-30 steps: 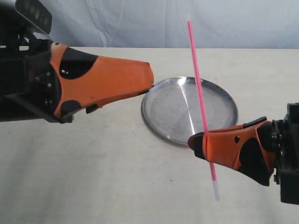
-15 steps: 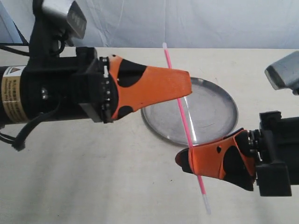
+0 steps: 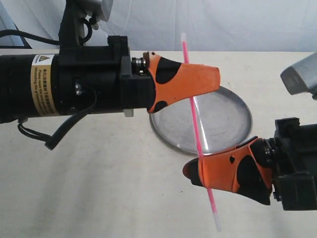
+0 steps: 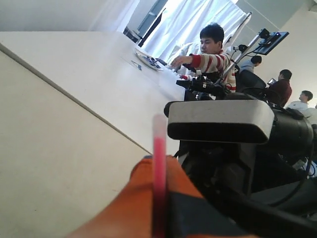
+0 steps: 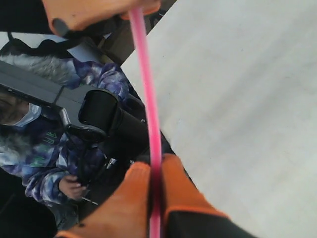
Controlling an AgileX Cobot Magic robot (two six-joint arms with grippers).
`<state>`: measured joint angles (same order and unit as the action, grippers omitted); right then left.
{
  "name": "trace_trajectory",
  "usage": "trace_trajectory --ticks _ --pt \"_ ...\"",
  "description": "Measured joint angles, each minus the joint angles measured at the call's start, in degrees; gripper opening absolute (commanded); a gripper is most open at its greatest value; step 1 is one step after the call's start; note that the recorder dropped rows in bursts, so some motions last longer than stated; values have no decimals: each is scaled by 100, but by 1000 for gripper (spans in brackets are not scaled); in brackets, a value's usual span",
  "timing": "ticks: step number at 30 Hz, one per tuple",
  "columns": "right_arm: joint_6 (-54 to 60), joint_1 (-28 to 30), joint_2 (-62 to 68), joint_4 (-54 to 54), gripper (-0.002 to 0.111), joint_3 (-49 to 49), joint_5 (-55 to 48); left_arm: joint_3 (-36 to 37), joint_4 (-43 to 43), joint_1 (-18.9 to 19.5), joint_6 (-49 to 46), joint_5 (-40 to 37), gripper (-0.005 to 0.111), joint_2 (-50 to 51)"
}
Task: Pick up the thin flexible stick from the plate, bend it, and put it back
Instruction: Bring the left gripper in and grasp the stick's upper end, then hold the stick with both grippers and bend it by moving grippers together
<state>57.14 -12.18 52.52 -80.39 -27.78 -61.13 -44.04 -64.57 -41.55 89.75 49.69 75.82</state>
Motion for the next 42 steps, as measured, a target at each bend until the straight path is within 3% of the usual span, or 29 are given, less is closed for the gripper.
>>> trace_trajectory --ticks 3,5,9,11,15,21,30,32,36,42 --pt "0 0 0 16 5 0 113 -9 0 0 -99 -2 0 0" --pt "0 0 0 57 18 0 153 -9 -10 0 -133 -24 0 0" --pt "0 0 0 322 56 0 339 -9 -52 0 -154 -21 0 0" --pt "0 0 0 424 63 0 430 -9 -52 0 -157 -21 0 0" --pt "-14 0 0 596 58 0 568 -9 -41 0 -210 33 0 0" --pt "-36 0 0 635 41 0 568 -9 397 0 -550 158 0 3" --pt "-52 0 0 280 51 0 943 -9 885 0 -780 383 0 3" --pt "-52 0 0 223 43 0 984 -9 899 0 -780 422 0 3" --pt "-52 0 0 185 -1 0 933 -9 899 0 -800 445 0 3" --pt "-6 0 0 149 -1 0 528 -9 733 0 -939 322 0 13"
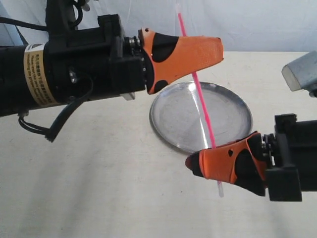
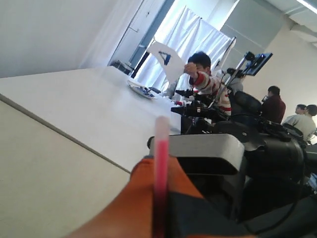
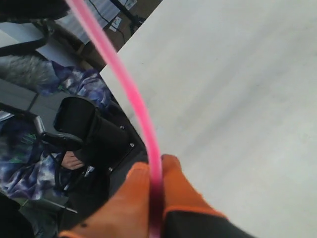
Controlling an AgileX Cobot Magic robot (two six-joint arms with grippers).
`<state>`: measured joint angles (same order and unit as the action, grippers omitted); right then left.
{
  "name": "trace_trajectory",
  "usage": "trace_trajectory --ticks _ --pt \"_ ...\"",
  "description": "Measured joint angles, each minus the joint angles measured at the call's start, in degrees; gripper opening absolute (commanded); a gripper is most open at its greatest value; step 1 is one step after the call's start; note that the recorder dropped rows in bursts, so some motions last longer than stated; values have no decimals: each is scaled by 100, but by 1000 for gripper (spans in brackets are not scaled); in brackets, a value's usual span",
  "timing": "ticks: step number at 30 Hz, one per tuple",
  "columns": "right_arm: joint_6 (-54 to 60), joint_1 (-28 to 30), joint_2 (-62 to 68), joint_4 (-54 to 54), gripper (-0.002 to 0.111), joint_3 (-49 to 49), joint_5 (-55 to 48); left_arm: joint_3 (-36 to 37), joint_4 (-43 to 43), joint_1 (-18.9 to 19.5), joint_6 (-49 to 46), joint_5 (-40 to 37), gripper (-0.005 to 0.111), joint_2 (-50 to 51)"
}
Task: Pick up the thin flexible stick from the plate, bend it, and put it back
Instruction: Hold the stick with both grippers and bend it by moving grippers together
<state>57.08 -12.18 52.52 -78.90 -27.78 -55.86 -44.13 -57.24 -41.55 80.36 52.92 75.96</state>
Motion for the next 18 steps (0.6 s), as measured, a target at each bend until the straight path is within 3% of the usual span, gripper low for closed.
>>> trace_trajectory --ticks 13,18 --pt "49 -5 -797 41 -1 97 -232 -101 -2051 33 245 -1060 0 -21" --pt "29 -5 -1087 -43 -1 87 218 -78 -2203 33 399 -956 0 -21"
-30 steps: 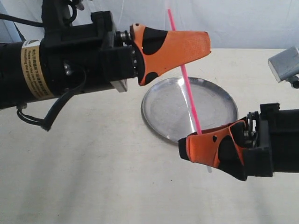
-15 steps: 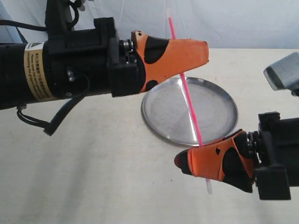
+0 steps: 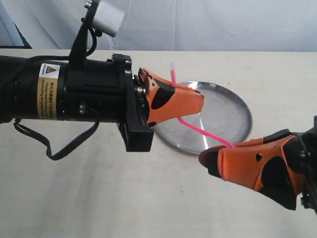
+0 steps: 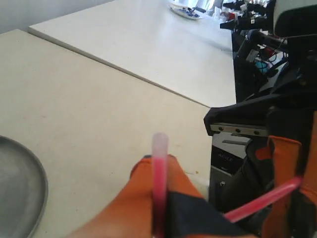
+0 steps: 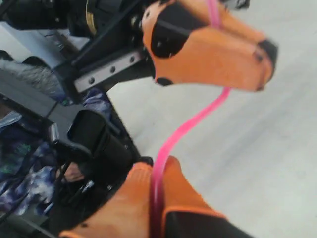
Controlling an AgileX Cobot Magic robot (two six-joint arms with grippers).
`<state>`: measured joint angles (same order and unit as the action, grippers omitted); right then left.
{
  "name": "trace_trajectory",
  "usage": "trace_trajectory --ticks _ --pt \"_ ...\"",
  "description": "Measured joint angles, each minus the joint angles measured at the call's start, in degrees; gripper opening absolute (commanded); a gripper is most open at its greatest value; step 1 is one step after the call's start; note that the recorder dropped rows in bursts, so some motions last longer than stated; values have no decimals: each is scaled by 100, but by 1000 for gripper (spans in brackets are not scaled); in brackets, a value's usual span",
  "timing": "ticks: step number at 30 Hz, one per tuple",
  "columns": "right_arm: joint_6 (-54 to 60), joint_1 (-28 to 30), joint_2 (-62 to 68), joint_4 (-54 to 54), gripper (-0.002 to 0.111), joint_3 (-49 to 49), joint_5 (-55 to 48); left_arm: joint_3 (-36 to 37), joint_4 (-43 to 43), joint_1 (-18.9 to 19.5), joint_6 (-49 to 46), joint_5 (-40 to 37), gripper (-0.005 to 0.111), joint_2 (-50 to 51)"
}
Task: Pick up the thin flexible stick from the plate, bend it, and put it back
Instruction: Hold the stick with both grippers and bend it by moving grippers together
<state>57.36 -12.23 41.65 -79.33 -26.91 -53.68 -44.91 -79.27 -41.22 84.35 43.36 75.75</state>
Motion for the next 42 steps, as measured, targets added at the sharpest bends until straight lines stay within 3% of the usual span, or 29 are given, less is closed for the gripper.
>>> trace_trajectory --ticks 6,10,16,21,26,30,33,37,42 --pt "-840 0 -100 1204 -1 -22 366 -77 958 53 -100 521 0 20" --pt "-1126 0 -90 1338 -1 -61 188 -372 990 -13 -136 1032 0 20" --pt "-494 0 -80 433 -1 -83 -671 -584 663 -37 -186 801 0 40" --pt "-34 0 -80 -109 -1 -54 -682 -643 -778 -37 670 315 0 16" --pt "-397 0 -140 693 -1 -54 -106 -643 -1362 62 1218 389 0 16" --pt "-1189 0 -75 1750 -1 -57 629 -632 -443 27 1006 1220 0 -115" --pt "-1362 0 241 1418 -1 -134 385 -623 179 -10 225 1344 0 -125" --pt "-237 0 495 193 -1 -98 -419 -715 291 -22 43 941 0 -186" --pt "598 0 449 -698 -1 -32 -1030 -751 -738 -2 585 294 0 -111"
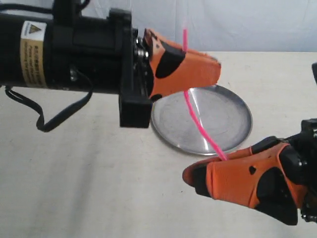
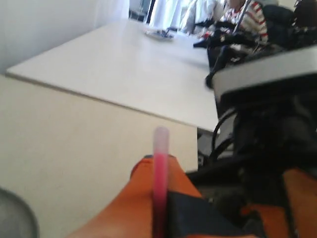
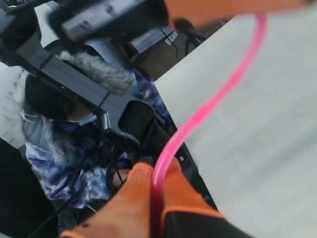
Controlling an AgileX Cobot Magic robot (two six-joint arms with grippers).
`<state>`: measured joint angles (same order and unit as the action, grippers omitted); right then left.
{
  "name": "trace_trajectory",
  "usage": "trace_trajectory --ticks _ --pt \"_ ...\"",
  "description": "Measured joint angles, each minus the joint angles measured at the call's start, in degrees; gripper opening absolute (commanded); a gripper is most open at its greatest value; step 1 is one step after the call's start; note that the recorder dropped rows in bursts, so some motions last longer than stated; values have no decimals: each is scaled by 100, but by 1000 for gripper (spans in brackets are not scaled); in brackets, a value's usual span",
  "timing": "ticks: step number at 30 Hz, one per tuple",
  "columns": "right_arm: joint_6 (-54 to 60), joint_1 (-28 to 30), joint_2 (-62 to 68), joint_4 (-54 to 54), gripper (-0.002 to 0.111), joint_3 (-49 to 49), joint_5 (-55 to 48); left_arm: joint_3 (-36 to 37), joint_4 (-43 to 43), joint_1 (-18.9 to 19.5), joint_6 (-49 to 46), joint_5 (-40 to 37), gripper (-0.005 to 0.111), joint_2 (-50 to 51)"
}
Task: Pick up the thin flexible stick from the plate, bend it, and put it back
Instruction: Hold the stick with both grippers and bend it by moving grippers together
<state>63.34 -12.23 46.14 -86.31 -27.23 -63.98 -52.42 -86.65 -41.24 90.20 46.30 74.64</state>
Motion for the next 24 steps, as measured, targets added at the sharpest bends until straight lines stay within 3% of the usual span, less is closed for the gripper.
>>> trace_trajectory --ticks 4,9,14,17,20,24 --pt "50 0 -156 -178 -1 0 368 214 -716 0 487 -10 0 96" --pt "-65 0 -303 -94 -1 0 968 354 -843 0 809 446 0 112" --pt "-813 0 -346 686 -1 -75 1300 393 -379 25 329 467 0 102" --pt "-1081 0 -332 1356 -1 -62 1328 349 348 38 -255 344 0 27" --pt "-1145 0 -309 1405 -1 -34 1187 218 1123 -6 -888 310 0 -48" --pt "-1168 0 -310 1321 -1 -54 1127 187 1385 -35 -1232 242 0 -48"
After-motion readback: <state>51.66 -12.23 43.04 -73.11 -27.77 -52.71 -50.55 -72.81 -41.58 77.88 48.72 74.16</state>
